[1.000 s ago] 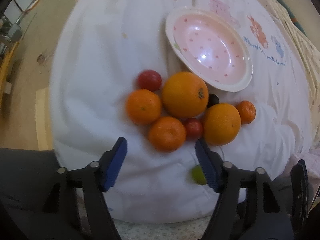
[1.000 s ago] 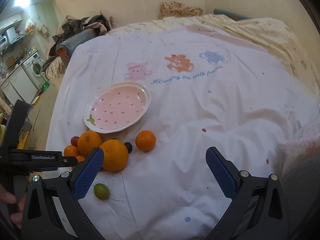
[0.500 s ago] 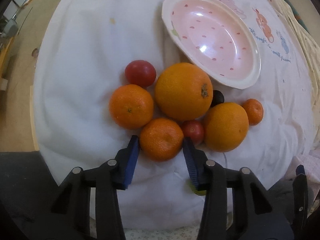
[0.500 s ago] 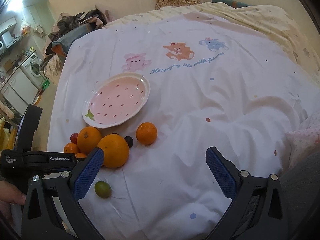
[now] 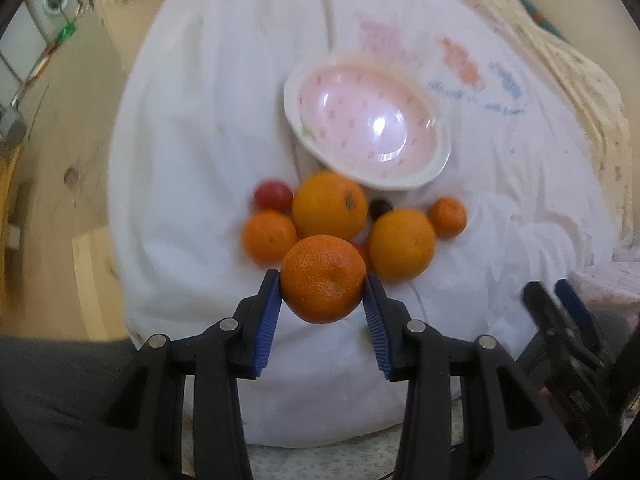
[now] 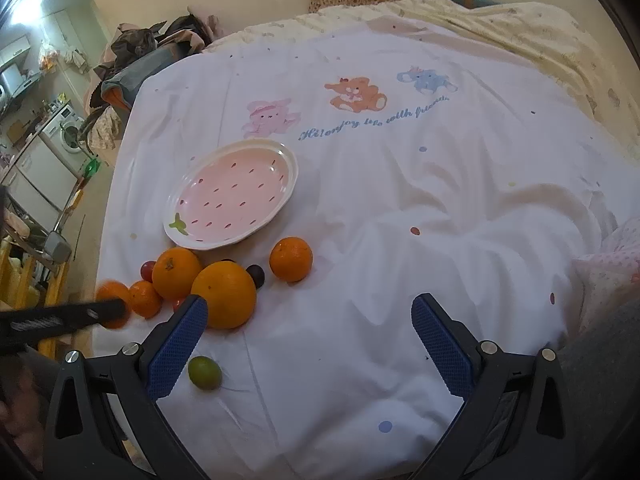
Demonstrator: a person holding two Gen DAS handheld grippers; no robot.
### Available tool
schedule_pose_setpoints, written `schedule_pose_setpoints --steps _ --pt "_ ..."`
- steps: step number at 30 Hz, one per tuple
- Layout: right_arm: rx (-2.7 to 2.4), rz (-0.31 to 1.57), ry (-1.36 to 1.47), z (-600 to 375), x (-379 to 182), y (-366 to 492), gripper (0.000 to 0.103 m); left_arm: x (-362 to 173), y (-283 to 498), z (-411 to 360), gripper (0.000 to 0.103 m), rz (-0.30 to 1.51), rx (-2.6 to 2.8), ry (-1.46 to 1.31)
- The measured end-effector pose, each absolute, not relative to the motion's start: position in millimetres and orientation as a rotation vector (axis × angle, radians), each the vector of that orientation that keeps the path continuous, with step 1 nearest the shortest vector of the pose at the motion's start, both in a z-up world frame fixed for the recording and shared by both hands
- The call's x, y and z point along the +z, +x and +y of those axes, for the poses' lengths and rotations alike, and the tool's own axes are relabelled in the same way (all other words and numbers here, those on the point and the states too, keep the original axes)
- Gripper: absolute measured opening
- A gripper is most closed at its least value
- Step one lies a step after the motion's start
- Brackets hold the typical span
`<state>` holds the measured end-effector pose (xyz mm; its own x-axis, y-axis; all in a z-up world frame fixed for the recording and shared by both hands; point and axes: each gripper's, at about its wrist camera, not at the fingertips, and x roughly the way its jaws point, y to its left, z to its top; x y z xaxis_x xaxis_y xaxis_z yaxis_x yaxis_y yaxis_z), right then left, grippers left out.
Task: Organize fruits
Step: 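Lift the tangerine with the left tool while the right tool grasps another tangerine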
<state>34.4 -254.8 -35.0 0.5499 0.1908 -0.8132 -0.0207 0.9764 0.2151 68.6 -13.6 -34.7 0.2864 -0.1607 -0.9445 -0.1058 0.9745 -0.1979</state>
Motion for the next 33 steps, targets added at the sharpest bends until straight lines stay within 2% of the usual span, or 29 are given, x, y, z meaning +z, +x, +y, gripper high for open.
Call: schedule_pose_setpoints --steps 7,8,10,12,16,22,28,30,33 --pt "0.193 1.115 0.316 -268 -43 67 0.103 -7 81 0 0.037 1.195 -0.046 -0.179" --pt "0.201 1.149 0.336 -269 -47 76 0.101 -8 84 1 0.037 1.191 -0.046 -0.179" --pt "0.238 1.212 0.358 -265 -56 91 0.085 -12 89 3 0.037 1.188 -0.045 -0.189" --pt "0.277 1.256 0.365 -258 -64 106 0.075 -16 89 2 0.037 1.18 -0.044 -0.2" --pt "0.273 1.303 0.296 -242 -79 133 0.064 -30 92 6 0.037 1.181 -0.044 -0.218" --pt "0.269 1.374 0.221 -225 -105 153 0.056 -48 97 13 0.037 1.218 -0.049 -0.254" --pt "0.239 1.395 0.131 -212 -122 155 0.053 -53 99 12 0.037 1.237 -0.059 -0.258" --pt "0.241 1.406 0.124 -212 -125 153 0.045 -53 99 11 0.037 1.241 -0.065 -0.267" --pt "0.255 1.395 0.106 -211 -122 150 0.044 -54 99 11 0.037 1.24 -0.063 -0.261"
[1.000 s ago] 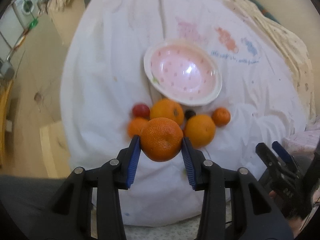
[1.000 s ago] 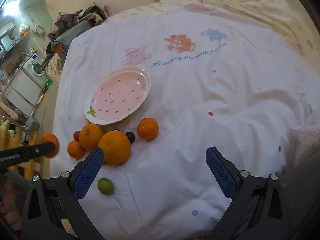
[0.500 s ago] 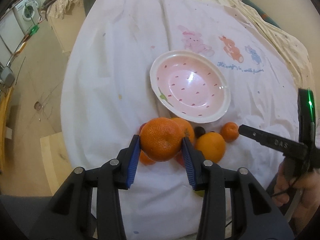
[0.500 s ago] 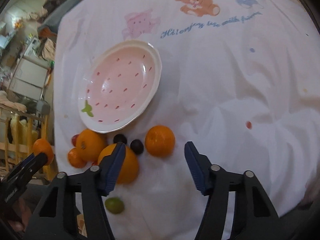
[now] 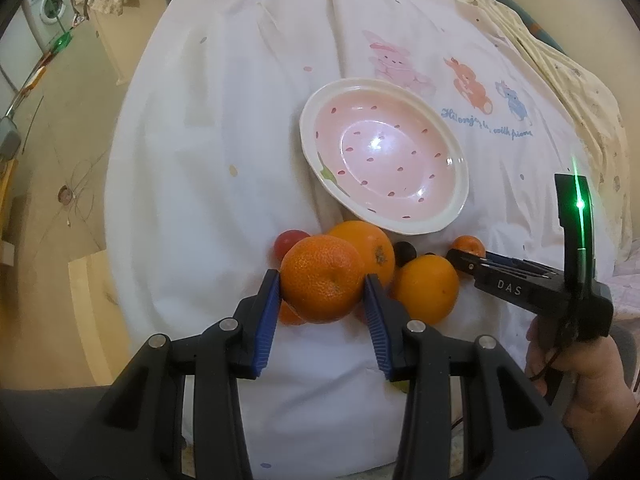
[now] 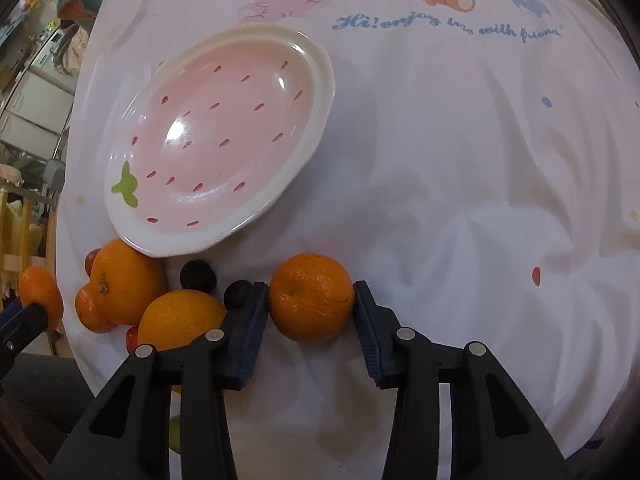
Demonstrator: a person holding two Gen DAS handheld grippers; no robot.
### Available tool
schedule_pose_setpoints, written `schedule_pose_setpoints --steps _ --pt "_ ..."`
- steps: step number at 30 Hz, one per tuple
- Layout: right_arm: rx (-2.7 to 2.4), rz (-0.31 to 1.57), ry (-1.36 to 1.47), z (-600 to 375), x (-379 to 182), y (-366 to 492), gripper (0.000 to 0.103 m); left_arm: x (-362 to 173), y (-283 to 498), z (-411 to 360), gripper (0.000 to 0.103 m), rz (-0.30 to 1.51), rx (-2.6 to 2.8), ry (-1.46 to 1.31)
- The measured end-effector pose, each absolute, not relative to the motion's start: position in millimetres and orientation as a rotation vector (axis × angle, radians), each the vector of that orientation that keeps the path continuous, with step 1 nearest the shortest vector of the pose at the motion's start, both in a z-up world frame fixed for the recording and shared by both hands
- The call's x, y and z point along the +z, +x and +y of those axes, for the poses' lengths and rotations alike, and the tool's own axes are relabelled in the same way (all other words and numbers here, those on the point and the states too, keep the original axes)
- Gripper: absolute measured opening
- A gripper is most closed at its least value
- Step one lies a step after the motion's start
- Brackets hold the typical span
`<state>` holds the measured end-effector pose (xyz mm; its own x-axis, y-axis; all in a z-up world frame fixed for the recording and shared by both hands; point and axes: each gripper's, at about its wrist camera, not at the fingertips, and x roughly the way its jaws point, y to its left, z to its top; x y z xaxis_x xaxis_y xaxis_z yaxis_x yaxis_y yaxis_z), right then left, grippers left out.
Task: Organize fruits
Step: 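Lift the tangerine with the left tool while the right tool grasps another tangerine, then carry both tangerines over the pink plate while the right tool releases its tangerine inside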
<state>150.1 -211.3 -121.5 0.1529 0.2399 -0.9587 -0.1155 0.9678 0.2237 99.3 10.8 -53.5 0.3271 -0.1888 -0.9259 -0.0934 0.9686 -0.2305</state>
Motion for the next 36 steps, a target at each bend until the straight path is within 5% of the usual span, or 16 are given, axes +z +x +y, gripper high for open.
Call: schedule_pose_setpoints --steps 23,36 --pt "0.464 1.165 0.167 -203 -32 197 0.043 -19 165 26 0.037 1.188 0.015 -0.2" --pt "0.543 1.264 0.115 -160 -96 279 0.043 -50 196 37 0.037 1.246 0.014 -0.293"
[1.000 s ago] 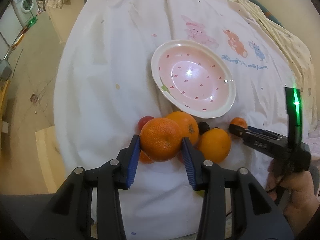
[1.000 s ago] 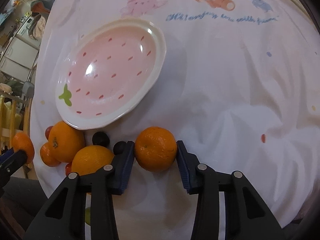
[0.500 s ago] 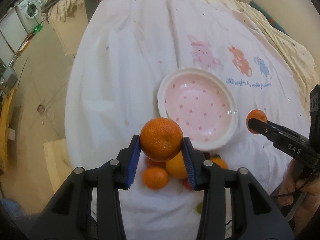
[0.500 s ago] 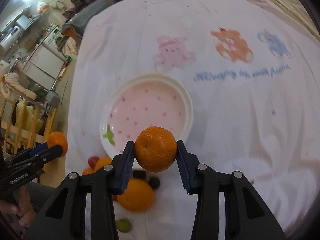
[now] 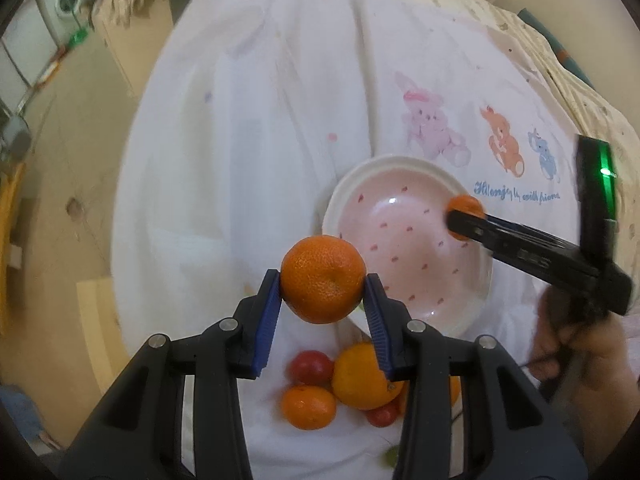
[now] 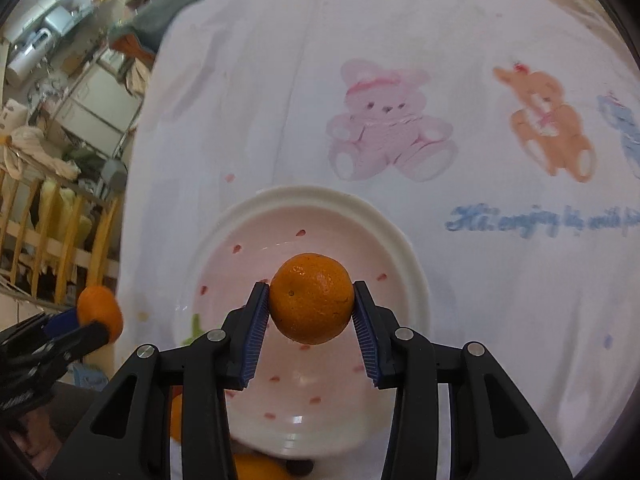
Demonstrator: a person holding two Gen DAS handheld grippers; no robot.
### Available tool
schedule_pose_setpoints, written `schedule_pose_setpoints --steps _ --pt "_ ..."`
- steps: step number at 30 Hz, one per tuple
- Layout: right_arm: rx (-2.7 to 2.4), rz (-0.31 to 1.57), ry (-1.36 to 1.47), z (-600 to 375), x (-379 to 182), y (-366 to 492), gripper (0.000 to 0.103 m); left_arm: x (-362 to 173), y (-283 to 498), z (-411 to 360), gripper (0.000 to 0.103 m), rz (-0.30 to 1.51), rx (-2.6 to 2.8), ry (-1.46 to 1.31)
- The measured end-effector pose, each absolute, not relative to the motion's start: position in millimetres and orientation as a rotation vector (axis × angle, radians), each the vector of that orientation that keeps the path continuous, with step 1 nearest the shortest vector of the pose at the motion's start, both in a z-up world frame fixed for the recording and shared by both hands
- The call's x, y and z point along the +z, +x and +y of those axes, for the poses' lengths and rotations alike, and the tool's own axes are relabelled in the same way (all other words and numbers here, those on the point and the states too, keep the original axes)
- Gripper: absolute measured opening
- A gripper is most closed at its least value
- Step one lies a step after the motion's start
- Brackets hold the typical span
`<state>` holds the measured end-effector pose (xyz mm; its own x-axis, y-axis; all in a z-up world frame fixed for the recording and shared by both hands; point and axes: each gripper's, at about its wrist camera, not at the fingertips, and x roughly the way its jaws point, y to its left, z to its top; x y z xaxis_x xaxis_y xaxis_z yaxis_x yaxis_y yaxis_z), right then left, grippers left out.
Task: Organize fruits
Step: 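Carry both tangerines over the pink plate while the right tool releases its tangerine inside, then lower the left tool's tangerine into the pink plate and open it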
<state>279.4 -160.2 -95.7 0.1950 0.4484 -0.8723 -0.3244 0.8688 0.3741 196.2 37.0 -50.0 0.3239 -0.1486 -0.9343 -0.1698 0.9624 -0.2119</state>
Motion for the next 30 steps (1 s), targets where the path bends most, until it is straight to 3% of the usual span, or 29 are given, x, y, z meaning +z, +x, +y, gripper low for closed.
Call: schedule_pose_setpoints --steps 7,16,17,19,20,30 --pt "0.532 1.293 0.074 -143 -123 295 0.043 -61 204 39 0.037 1.258 0.044 -0.263" --pt "0.499 1.258 0.067 -151 -119 295 0.045 -67 207 32 0.037 1.266 0.027 -0.257" --pt "0.493 1.255 0.07 -154 -118 295 0.048 -66 206 33 0.037 1.263 0.029 -0.26" --pt "0.499 1.231 0.093 -158 -111 293 0.071 -66 207 33 0.037 1.257 0.032 -0.26" --pt "0.495 1.216 0.096 -161 -108 290 0.074 -65 207 33 0.037 1.252 0.034 -0.259" --pt "0.432 1.16 0.184 -200 -62 263 0.076 -65 212 25 0.038 1.192 0.007 -0.255"
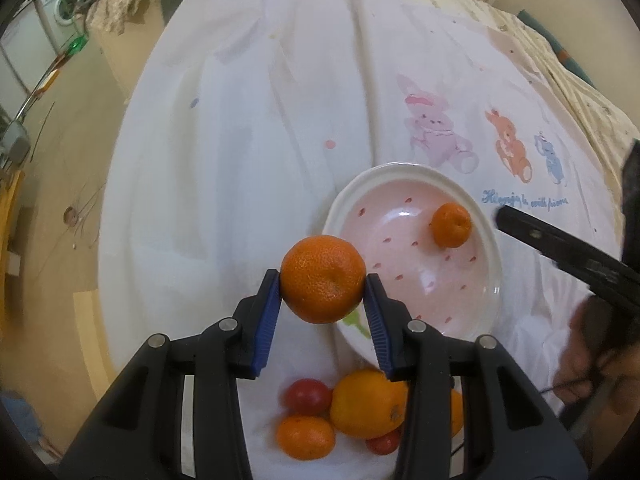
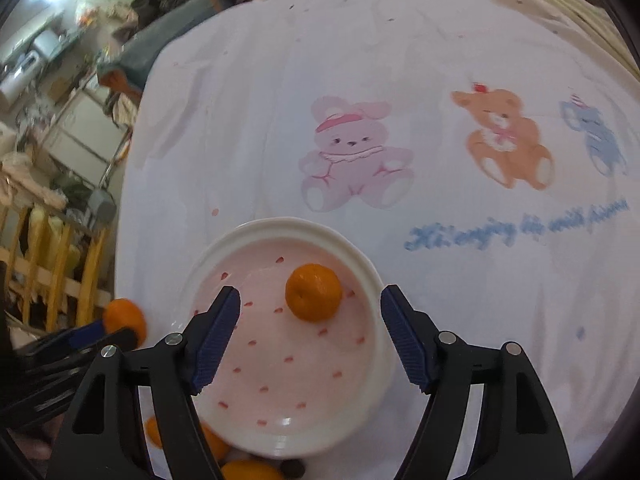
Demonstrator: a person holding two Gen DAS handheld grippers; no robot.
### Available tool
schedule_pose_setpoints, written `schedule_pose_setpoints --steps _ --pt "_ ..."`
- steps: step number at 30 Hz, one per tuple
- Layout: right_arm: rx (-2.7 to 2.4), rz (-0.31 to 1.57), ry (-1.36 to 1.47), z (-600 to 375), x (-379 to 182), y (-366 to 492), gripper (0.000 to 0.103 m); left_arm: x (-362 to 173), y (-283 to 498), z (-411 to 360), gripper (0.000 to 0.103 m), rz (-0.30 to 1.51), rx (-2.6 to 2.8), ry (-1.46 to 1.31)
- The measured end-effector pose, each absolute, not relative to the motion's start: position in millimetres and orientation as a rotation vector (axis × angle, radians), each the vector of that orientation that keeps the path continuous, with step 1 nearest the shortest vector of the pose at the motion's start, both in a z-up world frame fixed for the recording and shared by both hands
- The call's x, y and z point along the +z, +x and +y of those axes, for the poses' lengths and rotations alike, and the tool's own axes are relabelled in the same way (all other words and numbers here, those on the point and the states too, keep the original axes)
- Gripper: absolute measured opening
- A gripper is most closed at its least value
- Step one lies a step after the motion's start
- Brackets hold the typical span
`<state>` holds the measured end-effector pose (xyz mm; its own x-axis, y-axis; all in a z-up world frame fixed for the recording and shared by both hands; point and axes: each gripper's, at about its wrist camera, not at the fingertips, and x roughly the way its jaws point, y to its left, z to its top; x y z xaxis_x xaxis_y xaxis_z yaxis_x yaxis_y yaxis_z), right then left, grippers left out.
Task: Organize fruits
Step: 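Lower the left tool's tangerine into the pink plate and open it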
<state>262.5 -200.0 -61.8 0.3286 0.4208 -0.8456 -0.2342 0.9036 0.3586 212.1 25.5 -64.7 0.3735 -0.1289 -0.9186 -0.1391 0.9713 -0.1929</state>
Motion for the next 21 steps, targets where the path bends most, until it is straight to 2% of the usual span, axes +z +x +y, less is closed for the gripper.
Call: schedule_pose_setpoints --steps 3,8,21 --pt "0.385 1.147 0.26 -220 -50 245 0.084 -65 215 18 0.038 1.164 -0.029 -0.23" --pt "0.345 1.158 0.36 -239 -51 233 0.084 -78 230 7 0.038 1.169 -0.079 -0.235" --pt "0.257 1.141 0.396 -268 -52 222 0.084 -115 268 -24 0.039 1.225 -0.121 -0.262"
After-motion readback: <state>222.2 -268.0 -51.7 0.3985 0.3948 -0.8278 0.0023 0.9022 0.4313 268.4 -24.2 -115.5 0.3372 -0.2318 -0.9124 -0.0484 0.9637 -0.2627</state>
